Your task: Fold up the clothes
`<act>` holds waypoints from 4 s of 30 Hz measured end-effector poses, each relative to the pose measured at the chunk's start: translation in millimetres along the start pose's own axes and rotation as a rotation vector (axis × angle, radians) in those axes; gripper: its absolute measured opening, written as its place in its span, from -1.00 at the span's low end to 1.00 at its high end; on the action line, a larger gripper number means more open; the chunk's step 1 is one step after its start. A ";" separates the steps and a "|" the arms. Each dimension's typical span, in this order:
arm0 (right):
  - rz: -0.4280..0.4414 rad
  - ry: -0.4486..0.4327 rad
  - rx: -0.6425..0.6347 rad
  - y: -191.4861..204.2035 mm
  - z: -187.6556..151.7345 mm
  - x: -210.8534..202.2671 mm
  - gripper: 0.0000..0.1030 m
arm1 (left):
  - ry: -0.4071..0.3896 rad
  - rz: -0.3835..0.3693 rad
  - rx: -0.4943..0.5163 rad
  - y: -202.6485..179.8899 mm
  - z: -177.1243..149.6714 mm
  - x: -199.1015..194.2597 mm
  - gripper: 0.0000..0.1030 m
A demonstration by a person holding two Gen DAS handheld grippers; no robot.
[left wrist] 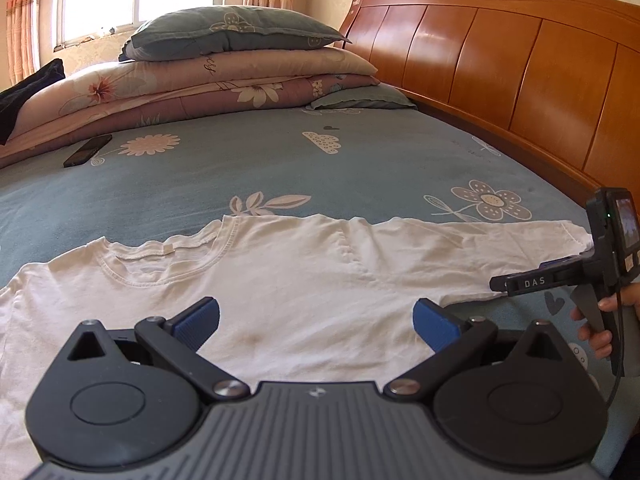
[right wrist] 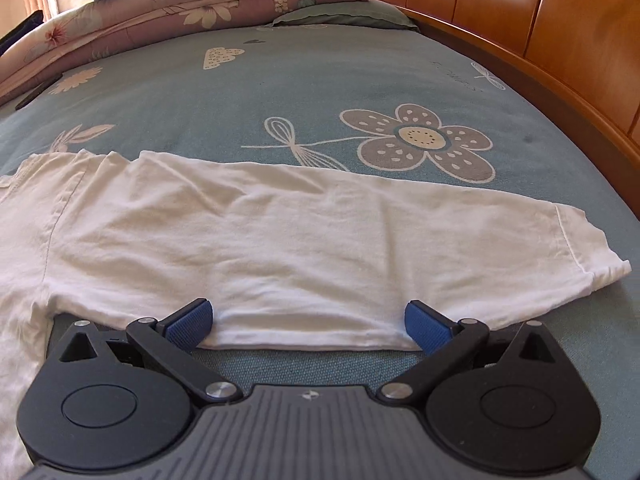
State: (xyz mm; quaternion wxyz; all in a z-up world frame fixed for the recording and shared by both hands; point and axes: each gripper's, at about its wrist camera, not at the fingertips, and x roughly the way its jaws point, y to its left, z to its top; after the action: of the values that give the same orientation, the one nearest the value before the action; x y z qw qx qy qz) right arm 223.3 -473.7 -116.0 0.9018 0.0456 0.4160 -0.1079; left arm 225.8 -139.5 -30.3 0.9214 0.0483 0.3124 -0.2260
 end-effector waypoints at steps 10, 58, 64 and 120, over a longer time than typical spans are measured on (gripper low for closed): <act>-0.029 -0.020 0.210 -13.6 12.6 0.0 1.00 | -0.023 -0.009 0.016 -10.4 3.9 9.1 0.99; -0.181 -0.011 0.210 -57.9 24.6 21.7 1.00 | 0.349 -0.536 -0.268 -105.5 98.2 225.3 0.99; -0.187 -0.018 0.185 -54.9 22.2 22.1 1.00 | 0.411 -0.535 -0.201 -126.3 85.4 238.7 0.99; -0.200 -0.036 0.176 -53.5 23.0 24.3 1.00 | 0.175 0.000 0.017 -23.2 71.0 215.8 0.98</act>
State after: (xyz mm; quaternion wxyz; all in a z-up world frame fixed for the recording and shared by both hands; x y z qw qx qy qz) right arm 243.2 -533.5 -119.1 0.8865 0.0808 0.3910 -0.2339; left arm 406.3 -260.0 -101.3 0.8902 0.0755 0.3898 -0.2234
